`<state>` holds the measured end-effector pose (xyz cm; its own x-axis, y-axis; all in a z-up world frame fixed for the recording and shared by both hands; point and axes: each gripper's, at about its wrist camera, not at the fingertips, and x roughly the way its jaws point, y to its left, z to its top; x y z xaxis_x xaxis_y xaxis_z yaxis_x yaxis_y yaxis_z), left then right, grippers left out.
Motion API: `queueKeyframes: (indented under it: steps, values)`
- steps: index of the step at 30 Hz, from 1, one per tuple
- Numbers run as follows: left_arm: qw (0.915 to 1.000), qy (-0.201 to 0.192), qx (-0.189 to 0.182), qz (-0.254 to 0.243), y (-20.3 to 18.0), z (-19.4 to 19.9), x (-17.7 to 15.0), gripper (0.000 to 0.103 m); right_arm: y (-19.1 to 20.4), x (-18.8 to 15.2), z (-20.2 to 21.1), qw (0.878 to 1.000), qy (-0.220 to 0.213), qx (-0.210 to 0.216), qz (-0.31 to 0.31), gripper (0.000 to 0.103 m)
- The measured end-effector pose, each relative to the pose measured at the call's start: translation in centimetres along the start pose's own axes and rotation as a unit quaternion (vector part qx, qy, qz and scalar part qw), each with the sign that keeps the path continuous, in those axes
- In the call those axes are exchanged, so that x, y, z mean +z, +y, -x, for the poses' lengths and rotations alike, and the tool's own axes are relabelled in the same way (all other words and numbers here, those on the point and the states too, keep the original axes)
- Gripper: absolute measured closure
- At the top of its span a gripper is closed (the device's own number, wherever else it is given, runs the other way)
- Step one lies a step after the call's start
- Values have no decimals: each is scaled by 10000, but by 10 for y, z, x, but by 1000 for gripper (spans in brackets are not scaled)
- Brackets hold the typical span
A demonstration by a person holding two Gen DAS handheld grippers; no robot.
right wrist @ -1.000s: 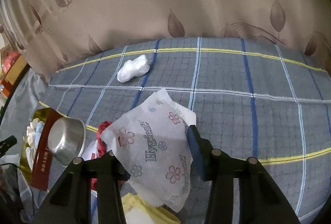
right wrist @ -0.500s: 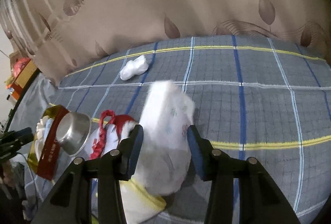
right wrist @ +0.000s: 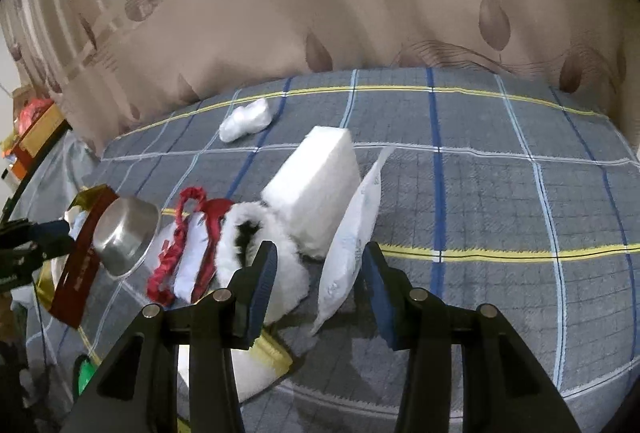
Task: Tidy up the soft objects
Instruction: 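Grasp the red-and-white item with the left gripper while the right gripper holds the wrapper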
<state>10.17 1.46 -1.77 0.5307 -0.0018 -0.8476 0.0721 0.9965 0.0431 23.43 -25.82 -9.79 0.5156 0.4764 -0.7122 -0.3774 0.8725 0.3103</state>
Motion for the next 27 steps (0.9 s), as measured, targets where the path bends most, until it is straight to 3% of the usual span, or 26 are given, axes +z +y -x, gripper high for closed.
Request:
queueKeyframes:
  steps: [4, 7, 14, 21, 27]
  values:
    - [9999, 24, -48, -108, -15, -8, 8, 64, -7, 1, -5, 9996, -83, -86, -264, 77]
    - [9998, -4, -94, -193, -24, -14, 14, 64, -6, -1, -13, 9993, 53, -340, -133, 78]
    - [9984, 113, -341, -432, -46, -37, 28, 64, -4, -4, -29, 9989, 105, -461, -46, 88]
    - [9956, 248, -722, -550, -63, -56, 36, 64, -8, -12, 1, 9908, -274, -1309, 201, 90]
    - [9934, 351, -991, -462, -76, -69, 41, 55, -14, -32, 28, 9873, -323, -1544, 173, 90]
